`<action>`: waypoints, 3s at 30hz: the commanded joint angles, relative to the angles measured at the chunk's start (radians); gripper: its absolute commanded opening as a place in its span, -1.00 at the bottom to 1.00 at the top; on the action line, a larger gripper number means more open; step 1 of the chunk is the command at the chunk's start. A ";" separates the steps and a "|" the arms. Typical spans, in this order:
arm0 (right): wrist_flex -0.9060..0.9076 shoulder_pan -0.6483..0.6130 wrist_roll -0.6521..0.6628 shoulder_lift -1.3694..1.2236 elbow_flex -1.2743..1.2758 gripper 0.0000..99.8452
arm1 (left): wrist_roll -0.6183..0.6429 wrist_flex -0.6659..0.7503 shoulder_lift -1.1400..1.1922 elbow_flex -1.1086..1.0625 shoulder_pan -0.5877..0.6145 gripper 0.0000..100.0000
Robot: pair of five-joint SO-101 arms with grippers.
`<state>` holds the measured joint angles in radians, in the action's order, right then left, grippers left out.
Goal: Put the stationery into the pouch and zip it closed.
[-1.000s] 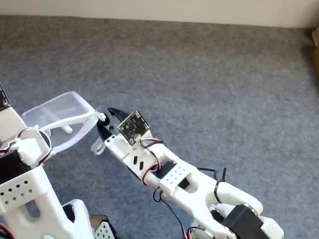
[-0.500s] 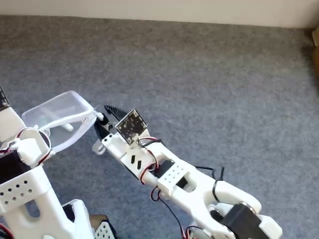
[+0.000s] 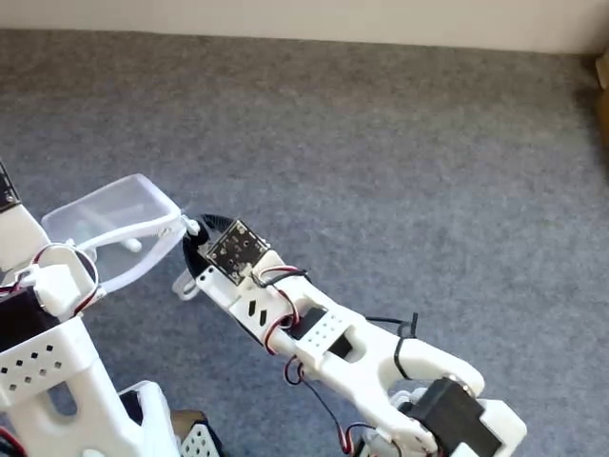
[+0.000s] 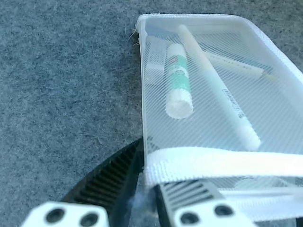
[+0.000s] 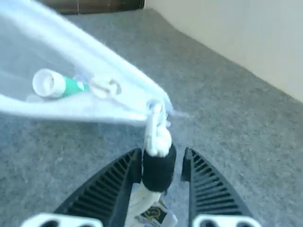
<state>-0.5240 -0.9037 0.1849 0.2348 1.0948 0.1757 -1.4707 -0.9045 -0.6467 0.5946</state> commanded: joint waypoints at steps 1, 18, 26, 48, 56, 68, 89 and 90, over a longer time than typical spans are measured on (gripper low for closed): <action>-0.033 -0.004 0.012 0.090 -0.050 -0.74 | 0.000 0.017 0.013 -0.002 0.012 -0.99; -0.033 0.001 0.020 0.041 -0.048 -0.99 | 0.000 0.017 0.013 -0.004 0.012 -0.99; -0.025 0.036 0.020 0.206 0.033 -0.99 | -0.002 0.017 0.013 -0.004 0.012 -0.99; 0.964 -0.038 0.021 0.647 -0.015 -0.99 | -0.002 0.017 0.013 -0.004 0.005 -0.99; 1.020 -0.041 0.017 0.786 0.117 -0.99 | -0.003 0.031 0.012 0.004 0.004 -0.99; 1.015 -0.036 0.014 0.952 0.263 -0.99 | -0.109 0.138 0.012 0.015 -0.255 -0.98; 1.013 0.071 0.020 1.032 0.292 -0.99 | -0.399 0.140 0.012 0.110 -0.745 -0.69; 1.013 0.071 0.020 1.032 0.292 -0.99 | -0.400 0.138 0.012 0.125 -0.753 -0.69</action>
<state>0.4918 -0.8378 0.1941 1.2413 1.3940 -0.1849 -1.3495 -0.8876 -0.5946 -0.0836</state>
